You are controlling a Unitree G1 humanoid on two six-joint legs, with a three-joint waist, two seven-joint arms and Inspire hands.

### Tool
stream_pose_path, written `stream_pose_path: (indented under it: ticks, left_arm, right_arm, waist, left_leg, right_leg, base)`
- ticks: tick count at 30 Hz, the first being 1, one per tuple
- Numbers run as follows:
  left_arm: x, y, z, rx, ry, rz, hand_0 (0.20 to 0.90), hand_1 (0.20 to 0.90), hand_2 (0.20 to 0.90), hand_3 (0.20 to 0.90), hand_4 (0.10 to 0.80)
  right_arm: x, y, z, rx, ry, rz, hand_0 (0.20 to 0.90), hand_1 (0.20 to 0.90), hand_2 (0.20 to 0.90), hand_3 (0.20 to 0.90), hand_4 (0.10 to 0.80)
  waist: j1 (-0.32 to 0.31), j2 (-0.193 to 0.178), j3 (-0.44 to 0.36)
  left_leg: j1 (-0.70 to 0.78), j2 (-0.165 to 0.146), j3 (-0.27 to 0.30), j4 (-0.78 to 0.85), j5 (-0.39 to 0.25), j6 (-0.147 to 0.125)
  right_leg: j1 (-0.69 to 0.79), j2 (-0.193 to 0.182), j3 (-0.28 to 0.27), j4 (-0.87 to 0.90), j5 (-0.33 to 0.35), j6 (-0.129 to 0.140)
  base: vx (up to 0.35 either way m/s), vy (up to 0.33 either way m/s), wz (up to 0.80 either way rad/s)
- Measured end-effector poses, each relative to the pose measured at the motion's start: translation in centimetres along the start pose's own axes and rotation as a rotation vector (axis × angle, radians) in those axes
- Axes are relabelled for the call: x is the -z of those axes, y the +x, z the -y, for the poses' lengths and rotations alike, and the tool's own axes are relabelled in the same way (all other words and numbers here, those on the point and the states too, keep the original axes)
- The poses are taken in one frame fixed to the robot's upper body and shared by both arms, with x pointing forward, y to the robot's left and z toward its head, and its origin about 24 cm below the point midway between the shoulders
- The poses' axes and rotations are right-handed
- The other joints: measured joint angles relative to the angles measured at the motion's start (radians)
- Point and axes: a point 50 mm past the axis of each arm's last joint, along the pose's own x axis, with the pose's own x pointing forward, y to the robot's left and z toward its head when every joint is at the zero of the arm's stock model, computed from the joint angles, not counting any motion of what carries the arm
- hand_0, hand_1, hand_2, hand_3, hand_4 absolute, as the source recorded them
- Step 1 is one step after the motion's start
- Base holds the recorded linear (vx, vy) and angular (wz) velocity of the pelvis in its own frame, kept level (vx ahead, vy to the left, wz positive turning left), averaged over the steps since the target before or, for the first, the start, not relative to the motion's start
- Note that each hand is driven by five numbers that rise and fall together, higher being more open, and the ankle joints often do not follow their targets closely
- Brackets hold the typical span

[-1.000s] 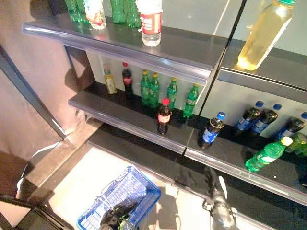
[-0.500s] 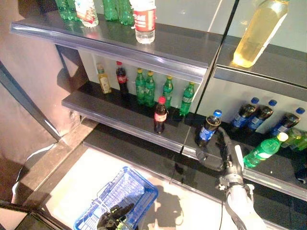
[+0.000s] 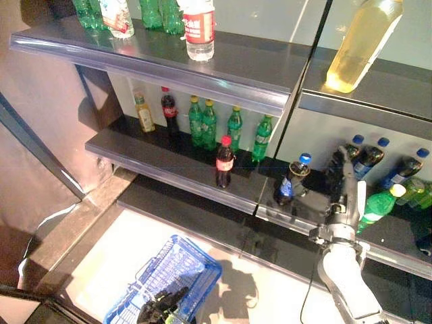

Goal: Pick up the drink and place into the basket.

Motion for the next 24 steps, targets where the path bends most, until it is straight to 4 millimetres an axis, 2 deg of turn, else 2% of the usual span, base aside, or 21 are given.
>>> stream_pose_path:
  ticks: [6,8,14,18,22,24]
  left_arm:
    - [-2.2,0.4,3.3,0.098,0.002,0.074,0.3,0.3,0.3,0.2,0.1]
    - [-3.7,0.4,5.0,0.141,-0.012,0.117,0.3,0.3,0.3,0.2,0.1]
    - [-5.4,0.4,6.7,0.186,-0.046,0.171,0.3,0.3,0.3,0.2,0.1]
    - [-7.2,0.4,7.6,0.205,-0.082,0.223,0.3,0.3,0.3,0.2,0.1]
    - [-10.2,0.1,9.0,0.245,-0.08,0.31,0.3,0.3,0.3,0.2,0.1]
    - [-11.0,0.1,9.3,0.25,-0.07,0.332,0.3,0.3,0.3,0.2,0.1]
  right_arm:
    - [-0.8,2.0,-0.3,0.148,0.024,0.04,0.9,0.9,0.9,0.9,0.8]
    - [-1.5,2.9,-0.5,0.185,0.039,0.07,0.9,0.9,0.9,0.9,0.8]
    - [-2.2,3.9,-0.9,0.234,0.057,0.095,0.9,0.9,0.9,0.9,0.8]
    - [-3.7,5.4,-1.8,0.25,0.085,0.144,0.9,0.9,0.9,0.9,0.8]
    - [-6.9,7.2,-3.2,0.255,0.158,0.242,0.9,0.9,0.9,0.9,0.8]
    - [-7.3,7.4,-3.5,0.255,0.165,0.254,0.9,0.9,0.9,0.9,0.8]
  waist:
    - [0.012,0.04,0.098]
    - [0.014,0.059,0.162]
    - [0.028,0.063,0.226]
    - [0.032,0.06,0.27]
    - [0.038,0.068,0.349]
    - [0.056,0.076,0.37]
  left_leg:
    - [-0.104,-0.004,-0.012,0.087,-0.003,0.003]
    - [-0.142,-0.004,-0.014,0.122,-0.003,0.004]
    - [-0.201,-0.01,-0.021,0.179,-0.012,0.008]
    - [-0.255,-0.012,-0.024,0.22,-0.013,0.008]
    - [-0.326,-0.014,-0.026,0.275,-0.013,0.006]
    - [-0.342,-0.014,-0.025,0.281,-0.012,0.006]
  right_leg:
    - [-0.111,-0.01,0.002,0.114,-0.024,-0.003]
    - [-0.153,-0.014,0.006,0.155,-0.027,-0.006]
    - [-0.234,-0.022,0.025,0.249,-0.056,-0.008]
    - [-0.298,-0.026,0.024,0.313,-0.071,-0.014]
    - [-0.381,-0.033,0.03,0.385,-0.086,-0.028]
    - [-0.404,-0.033,0.04,0.401,-0.088,-0.03]
  base:
    - [-0.114,0.028,0.05]
    - [-0.092,0.025,-0.01]
    - [-0.069,-0.005,-0.04]
    - [-0.096,-0.017,0.02]
    - [-0.115,-0.006,-0.02]
    - [-0.141,0.002,-0.06]
